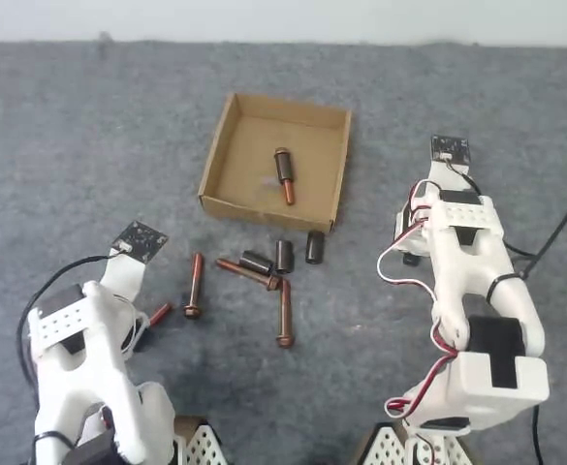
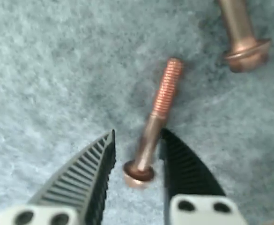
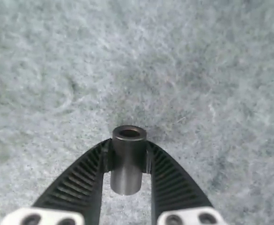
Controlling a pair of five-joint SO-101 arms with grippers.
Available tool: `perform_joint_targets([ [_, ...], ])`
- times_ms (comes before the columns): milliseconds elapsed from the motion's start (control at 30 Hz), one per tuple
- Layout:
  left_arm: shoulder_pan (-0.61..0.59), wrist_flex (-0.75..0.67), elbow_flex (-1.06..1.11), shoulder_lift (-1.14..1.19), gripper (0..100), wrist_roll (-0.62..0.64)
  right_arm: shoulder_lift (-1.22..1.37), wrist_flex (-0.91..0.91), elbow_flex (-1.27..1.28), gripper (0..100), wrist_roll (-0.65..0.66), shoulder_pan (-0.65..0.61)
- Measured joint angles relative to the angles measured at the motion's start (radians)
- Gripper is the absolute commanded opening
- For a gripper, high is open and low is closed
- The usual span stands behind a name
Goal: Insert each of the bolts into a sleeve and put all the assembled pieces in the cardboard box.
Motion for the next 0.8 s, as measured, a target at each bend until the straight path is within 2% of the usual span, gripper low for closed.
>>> perform_joint_targets([
  [500, -0.002, 0.003, 0.000, 0.000, 10, 0.000, 0.000, 0.000, 0.000, 0.6, 0.000, 0.000],
  [667, -0.003, -0.011, 0.000, 0.000, 17, 0.012, 0.000, 0.000, 0.000, 0.6, 0.000, 0.000],
  [800, -0.006, -0.044, 0.000, 0.000, 17, 0.058, 0.000, 0.000, 0.000, 0.6, 0.000, 0.000],
])
